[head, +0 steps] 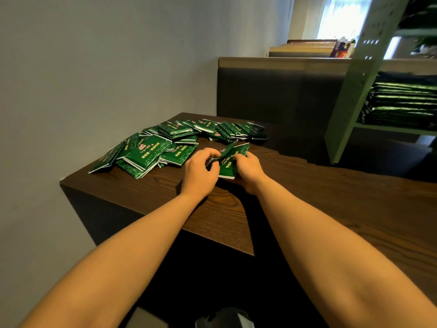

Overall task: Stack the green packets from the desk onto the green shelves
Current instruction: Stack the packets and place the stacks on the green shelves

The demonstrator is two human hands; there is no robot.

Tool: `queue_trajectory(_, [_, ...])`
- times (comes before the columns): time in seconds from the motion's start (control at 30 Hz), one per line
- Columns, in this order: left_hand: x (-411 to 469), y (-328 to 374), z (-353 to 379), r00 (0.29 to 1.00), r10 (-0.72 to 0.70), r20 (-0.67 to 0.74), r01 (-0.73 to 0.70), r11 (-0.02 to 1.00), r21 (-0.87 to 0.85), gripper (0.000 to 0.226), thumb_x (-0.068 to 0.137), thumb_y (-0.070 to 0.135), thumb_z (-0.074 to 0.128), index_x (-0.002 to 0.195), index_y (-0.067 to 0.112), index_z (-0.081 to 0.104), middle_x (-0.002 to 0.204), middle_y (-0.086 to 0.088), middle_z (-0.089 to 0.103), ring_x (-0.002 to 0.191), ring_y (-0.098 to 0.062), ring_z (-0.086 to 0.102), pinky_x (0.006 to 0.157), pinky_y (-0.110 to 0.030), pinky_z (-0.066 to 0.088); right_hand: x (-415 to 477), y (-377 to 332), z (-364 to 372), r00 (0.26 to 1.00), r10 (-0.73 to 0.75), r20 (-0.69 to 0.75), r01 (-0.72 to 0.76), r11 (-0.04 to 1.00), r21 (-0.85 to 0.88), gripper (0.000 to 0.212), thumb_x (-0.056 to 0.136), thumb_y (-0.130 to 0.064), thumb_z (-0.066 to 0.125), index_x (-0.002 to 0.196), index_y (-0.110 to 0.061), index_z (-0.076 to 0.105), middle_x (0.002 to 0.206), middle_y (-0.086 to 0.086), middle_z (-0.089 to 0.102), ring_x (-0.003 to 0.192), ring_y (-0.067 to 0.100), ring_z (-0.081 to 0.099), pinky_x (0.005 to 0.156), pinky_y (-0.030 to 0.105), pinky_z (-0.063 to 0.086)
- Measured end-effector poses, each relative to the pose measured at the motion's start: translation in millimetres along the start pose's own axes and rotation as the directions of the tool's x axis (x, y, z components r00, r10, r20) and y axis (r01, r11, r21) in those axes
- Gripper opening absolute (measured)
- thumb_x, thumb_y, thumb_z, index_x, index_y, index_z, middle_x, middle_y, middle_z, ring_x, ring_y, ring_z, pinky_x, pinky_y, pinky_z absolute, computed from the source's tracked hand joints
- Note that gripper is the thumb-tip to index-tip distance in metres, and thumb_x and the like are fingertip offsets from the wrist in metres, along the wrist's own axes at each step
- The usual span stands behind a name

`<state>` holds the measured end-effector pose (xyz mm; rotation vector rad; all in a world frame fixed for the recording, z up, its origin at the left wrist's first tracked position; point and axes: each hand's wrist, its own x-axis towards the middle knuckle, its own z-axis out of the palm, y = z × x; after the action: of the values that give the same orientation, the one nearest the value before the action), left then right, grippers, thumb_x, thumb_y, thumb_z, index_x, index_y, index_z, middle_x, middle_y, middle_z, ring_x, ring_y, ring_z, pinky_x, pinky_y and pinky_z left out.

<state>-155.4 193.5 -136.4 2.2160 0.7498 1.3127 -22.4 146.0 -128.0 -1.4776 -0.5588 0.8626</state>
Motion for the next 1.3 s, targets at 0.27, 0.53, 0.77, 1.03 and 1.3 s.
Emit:
queue_trajectory(0.27, [-9, -4, 10, 0.993, 0.096, 0.067, -0.096, 0.995, 0.001, 0.032, 0.088, -0.001, 0.059, 0.116, 0.011, 0.067, 0.115, -0.001, 0.064, 0.107, -0.008, 0.057, 0.094, -0.01, 0.039, 1, 3, -9, 1.0, -0.004, 0.028, 0.002, 0.999, 0.047, 0.027, 0.107, -0.008, 0.038, 0.117, -0.007, 0.063, 0.109, 0.018, 0.074, 0.091, 0.029, 0.073, 0.078, 0.044, 0.061])
queue_trajectory(0.53, [6, 1, 2, 0.897, -0.436, -0.074, 0.396, 0.866, -0.306, 0.031, 0.092, 0.003, 0.056, 0.119, 0.017, 0.064, 0.097, 0.001, 0.062, 0.06, -0.01, 0.052, 0.052, -0.018, 0.046, -5, 0, -4, 0.999, 0.016, -0.036, -0.011, 0.992, 0.124, 0.028, 0.103, -0.005, 0.038, 0.103, -0.017, 0.064, 0.105, 0.013, 0.076, 0.094, 0.03, 0.076, 0.089, 0.05, 0.062])
queue_trajectory(0.77, [12, 22, 1, 0.643, -0.742, 0.189, 0.616, 0.354, -0.704, 0.021, 0.087, 0.01, 0.057, 0.096, 0.025, 0.067, 0.111, -0.011, 0.065, 0.095, -0.025, 0.058, 0.084, -0.043, 0.051, -7, -1, 5, 0.977, 0.056, -0.206, -0.035, 0.994, 0.103, 0.029, 0.097, -0.025, 0.042, 0.112, -0.019, 0.066, 0.116, 0.017, 0.069, 0.11, 0.041, 0.066, 0.103, 0.056, 0.052])
queue_trajectory(1.03, [2, 29, 5, 0.92, -0.391, 0.008, 0.376, 0.879, -0.293, 0.016, 0.097, 0.023, 0.057, 0.091, 0.014, 0.068, 0.087, 0.001, 0.067, 0.082, -0.016, 0.06, 0.071, -0.03, 0.048, -14, -9, 14, 0.98, 0.122, -0.155, -0.076, 0.959, 0.273, 0.029, 0.1, -0.015, 0.047, 0.123, -0.008, 0.065, 0.109, 0.016, 0.075, 0.092, 0.033, 0.075, 0.072, 0.04, 0.061])
queue_trajectory(1.3, [17, -18, -17, 0.94, -0.328, -0.094, 0.341, 0.902, 0.266, 0.027, 0.094, 0.04, 0.055, 0.114, 0.026, 0.066, 0.121, 0.001, 0.06, 0.115, -0.022, 0.051, 0.094, -0.038, 0.039, 3, 0, 16, 0.986, -0.007, -0.165, 0.03, 0.99, 0.137, 0.016, 0.101, -0.009, 0.055, 0.114, -0.013, 0.063, 0.11, 0.01, 0.071, 0.097, 0.028, 0.071, 0.088, 0.044, 0.06])
